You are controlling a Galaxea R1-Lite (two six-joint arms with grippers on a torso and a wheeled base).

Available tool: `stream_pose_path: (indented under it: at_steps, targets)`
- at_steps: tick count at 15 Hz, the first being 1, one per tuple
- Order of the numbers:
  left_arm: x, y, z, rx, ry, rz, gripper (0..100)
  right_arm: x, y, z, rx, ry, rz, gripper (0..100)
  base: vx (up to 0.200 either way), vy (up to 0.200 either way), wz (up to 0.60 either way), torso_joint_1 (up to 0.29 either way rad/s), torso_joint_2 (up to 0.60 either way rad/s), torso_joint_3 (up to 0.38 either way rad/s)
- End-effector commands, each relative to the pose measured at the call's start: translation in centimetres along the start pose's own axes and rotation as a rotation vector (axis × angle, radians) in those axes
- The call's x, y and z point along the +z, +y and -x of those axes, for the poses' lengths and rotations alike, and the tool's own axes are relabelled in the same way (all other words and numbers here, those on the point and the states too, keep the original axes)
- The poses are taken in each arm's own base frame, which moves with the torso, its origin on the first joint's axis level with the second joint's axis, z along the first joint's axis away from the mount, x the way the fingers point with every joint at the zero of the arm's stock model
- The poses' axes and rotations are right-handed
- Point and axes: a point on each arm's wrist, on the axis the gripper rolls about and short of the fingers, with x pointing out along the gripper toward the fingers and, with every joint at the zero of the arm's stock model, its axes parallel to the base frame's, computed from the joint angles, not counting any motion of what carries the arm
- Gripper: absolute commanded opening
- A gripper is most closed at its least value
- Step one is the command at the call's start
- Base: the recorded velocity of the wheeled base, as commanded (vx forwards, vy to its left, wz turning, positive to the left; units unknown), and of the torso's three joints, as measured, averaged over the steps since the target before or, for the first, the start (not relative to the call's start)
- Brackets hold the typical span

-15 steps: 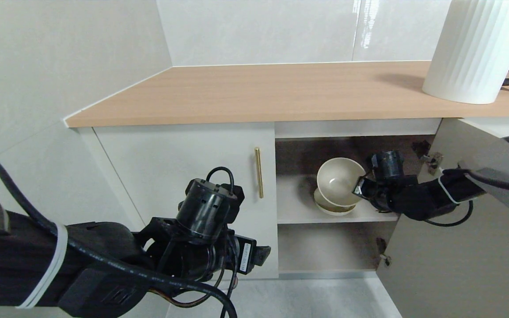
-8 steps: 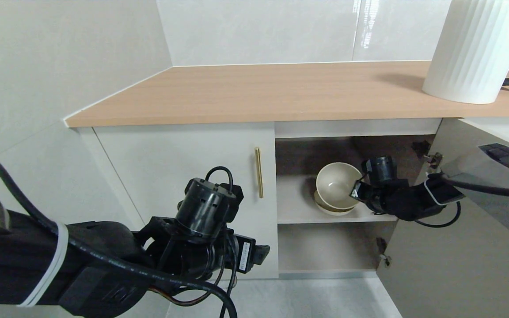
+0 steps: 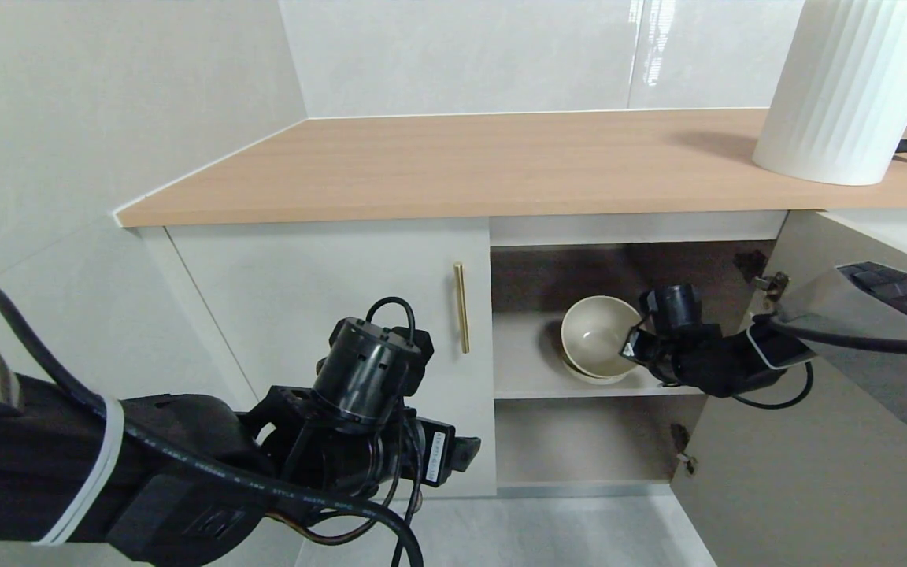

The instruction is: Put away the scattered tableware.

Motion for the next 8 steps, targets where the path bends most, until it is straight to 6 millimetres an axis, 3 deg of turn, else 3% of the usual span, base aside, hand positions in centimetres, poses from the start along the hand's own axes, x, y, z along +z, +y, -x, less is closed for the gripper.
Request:
stream_pose_path:
  at_steps: [1,8]
  targets:
    - [0.09,0.03,0.03,0.0,-0.004,0.002,100,-0.22,0.0,-0.2,-0.002,0.004,0.006,0,0.0,0.0,0.0,0.0,0.0,0.0]
    - [0.13,0.01,0.04,0.0,-0.005,0.002,100,-0.54,-0.12,-0.46,-0.007,0.011,0.019,0,0.0,0.0,0.0,0.0,0.0,0.0]
